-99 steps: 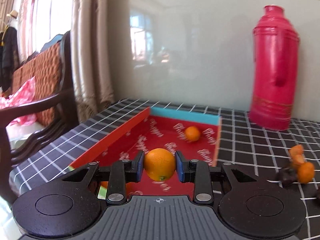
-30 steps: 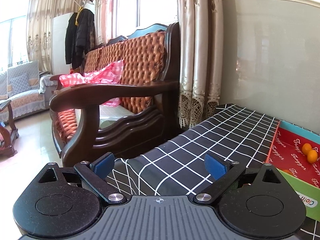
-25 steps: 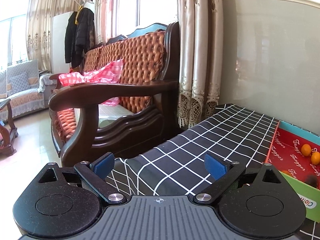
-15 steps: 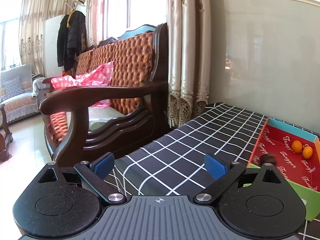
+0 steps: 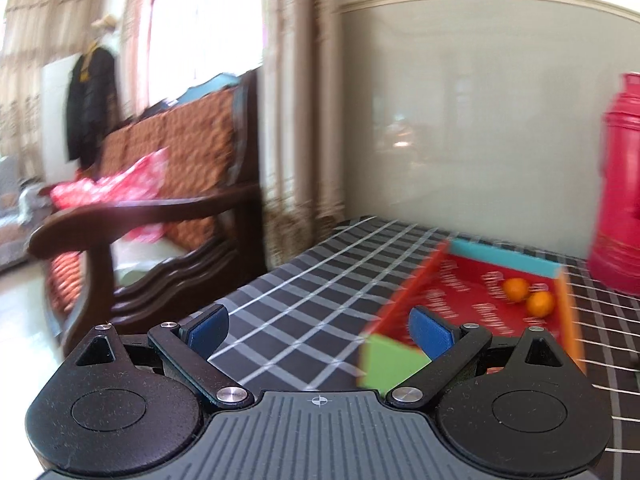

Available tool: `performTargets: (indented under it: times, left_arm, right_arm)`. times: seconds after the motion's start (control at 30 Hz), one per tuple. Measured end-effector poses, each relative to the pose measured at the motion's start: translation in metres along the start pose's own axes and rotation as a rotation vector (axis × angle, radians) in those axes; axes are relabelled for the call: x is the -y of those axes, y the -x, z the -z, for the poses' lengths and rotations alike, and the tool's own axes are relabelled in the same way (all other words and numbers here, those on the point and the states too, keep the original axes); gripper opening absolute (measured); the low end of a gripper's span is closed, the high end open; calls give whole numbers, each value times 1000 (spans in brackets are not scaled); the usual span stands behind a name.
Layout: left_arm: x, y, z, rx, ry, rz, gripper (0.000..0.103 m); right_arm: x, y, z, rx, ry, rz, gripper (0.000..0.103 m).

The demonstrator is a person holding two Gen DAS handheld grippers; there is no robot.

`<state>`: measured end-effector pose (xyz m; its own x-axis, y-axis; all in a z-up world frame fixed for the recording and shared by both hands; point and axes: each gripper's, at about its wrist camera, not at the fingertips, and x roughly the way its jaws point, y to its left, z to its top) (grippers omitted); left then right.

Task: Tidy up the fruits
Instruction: 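Grasp the dark mangosteen with the left gripper and drop it into the tray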

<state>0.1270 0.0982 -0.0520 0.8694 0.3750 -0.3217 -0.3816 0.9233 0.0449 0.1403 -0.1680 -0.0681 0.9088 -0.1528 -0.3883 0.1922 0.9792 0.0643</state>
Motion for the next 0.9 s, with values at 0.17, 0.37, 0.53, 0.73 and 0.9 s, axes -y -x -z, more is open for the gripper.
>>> performTargets:
  times: [0.17,0.37,0.53,0.73,0.9]
  left_arm:
    - [52,18,0,68,-97,142,96]
    - [116,46,12,142,-252,367,96]
    - [164,51,23,120,-341,492,96]
    - [205,39,31,50,-369,571,96]
    - [231,35,39,12,-407,631,80]
  right_arm:
    - [38,-12,5,-71,-36,162,97]
    - [81,-17,10,-105,-73,278,97]
    - [109,-14,15,-110,-94,353,97]
    - [135,-9,19,-103,-124,389,97]
    - [149,-7,20,-92,-135,414,97]
